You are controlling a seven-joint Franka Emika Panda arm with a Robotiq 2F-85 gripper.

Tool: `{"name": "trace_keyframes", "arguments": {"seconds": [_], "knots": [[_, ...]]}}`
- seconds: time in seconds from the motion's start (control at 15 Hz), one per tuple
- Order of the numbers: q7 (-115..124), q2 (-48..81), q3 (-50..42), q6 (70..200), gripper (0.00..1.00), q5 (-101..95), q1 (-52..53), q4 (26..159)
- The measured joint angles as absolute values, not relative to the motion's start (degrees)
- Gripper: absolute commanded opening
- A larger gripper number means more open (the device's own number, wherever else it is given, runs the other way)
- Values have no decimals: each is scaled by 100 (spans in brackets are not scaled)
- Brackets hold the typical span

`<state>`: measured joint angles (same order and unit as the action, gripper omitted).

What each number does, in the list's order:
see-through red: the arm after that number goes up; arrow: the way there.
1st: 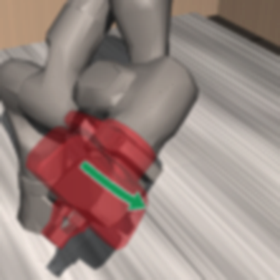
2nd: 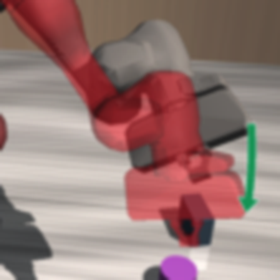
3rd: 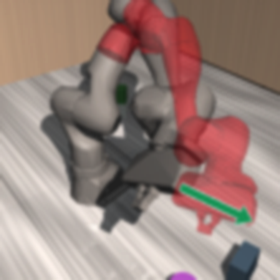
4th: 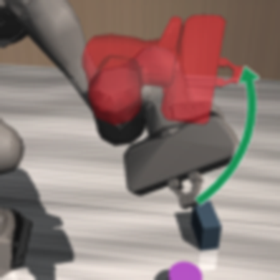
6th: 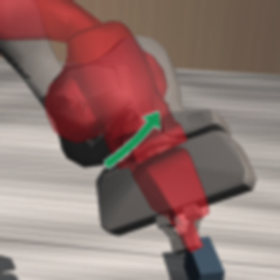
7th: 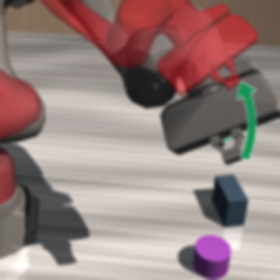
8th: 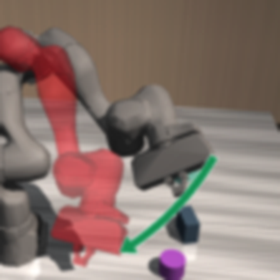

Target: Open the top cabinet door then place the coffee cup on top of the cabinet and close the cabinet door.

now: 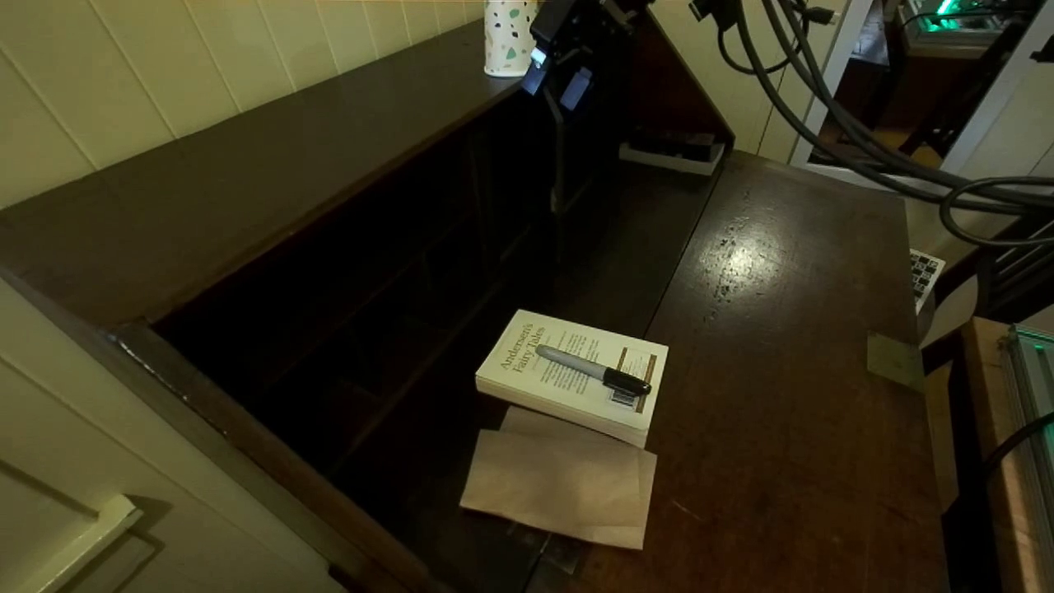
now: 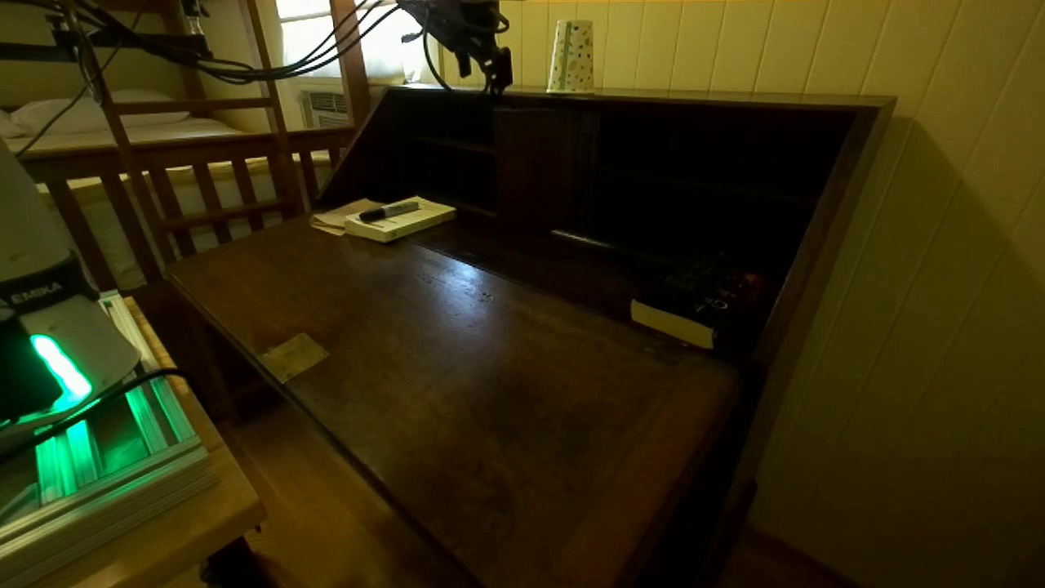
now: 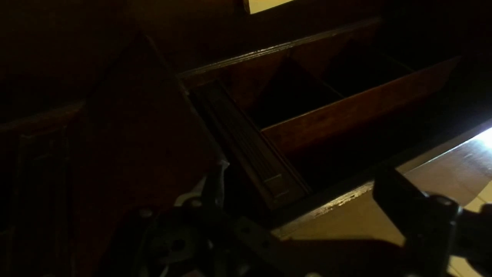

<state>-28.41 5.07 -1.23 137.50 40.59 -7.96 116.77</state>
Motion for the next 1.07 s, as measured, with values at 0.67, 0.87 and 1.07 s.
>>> {"name": "trace_keyframes", "arguments": {"seconds": [0.67, 0.87, 1.07], "knots": [[-1096, 130, -300, 13645, 100, 1571, -736, 11861], [-1090, 29, -331, 13643, 100, 1286, -736, 11966], [-976, -144, -361, 13688, 100, 967, -736, 12057]]}}
